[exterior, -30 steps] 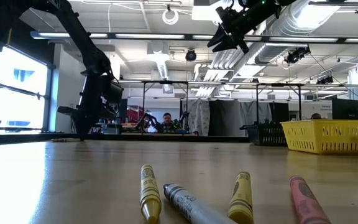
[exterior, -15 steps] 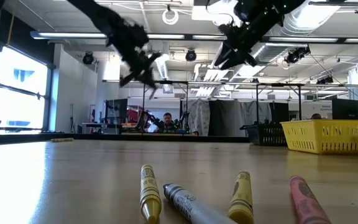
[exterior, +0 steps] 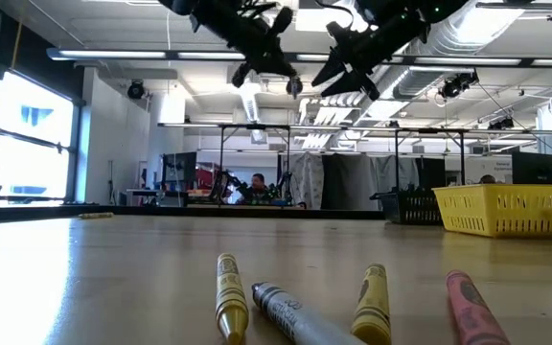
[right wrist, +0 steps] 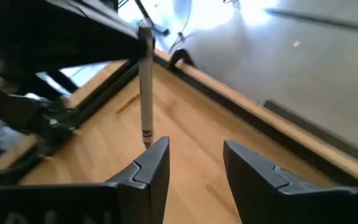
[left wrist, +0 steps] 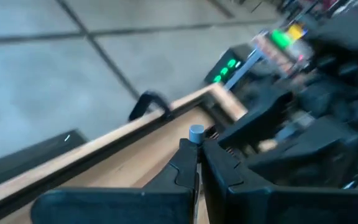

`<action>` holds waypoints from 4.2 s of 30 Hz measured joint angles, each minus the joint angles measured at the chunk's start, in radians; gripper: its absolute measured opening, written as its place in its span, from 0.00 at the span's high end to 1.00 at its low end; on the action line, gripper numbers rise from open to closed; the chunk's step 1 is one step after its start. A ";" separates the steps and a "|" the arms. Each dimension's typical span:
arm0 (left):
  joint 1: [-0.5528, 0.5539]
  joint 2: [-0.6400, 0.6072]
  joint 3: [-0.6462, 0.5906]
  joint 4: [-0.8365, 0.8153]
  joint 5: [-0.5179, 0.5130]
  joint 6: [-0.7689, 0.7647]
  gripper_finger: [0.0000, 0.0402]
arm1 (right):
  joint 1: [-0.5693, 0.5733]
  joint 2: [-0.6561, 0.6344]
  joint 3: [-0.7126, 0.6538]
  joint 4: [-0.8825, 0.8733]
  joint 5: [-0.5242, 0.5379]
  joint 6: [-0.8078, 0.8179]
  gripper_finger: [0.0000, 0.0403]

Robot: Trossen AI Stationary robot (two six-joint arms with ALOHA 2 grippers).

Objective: Sort crayons
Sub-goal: Put the gray crayon into the green bin, then put the red crayon into the yellow bin

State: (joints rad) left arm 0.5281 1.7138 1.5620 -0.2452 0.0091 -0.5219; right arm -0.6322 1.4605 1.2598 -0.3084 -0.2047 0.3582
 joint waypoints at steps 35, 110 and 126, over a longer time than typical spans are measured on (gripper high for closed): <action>-0.105 -0.001 0.000 0.103 -0.062 -0.032 1.00 | 0.083 0.032 0.001 0.151 -0.110 0.063 0.74; -0.054 -0.002 -0.044 -0.562 0.074 0.547 0.83 | 1.496 0.178 0.001 -0.713 0.011 1.226 0.96; -0.129 -0.002 -0.044 -0.778 0.074 0.429 0.83 | 1.559 0.181 0.001 -0.819 -0.026 1.126 0.72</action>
State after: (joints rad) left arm 0.3989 1.7119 1.5181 -1.0234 0.0834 -0.0928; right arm 0.9264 1.6413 1.2610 -1.1270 -0.2309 1.4841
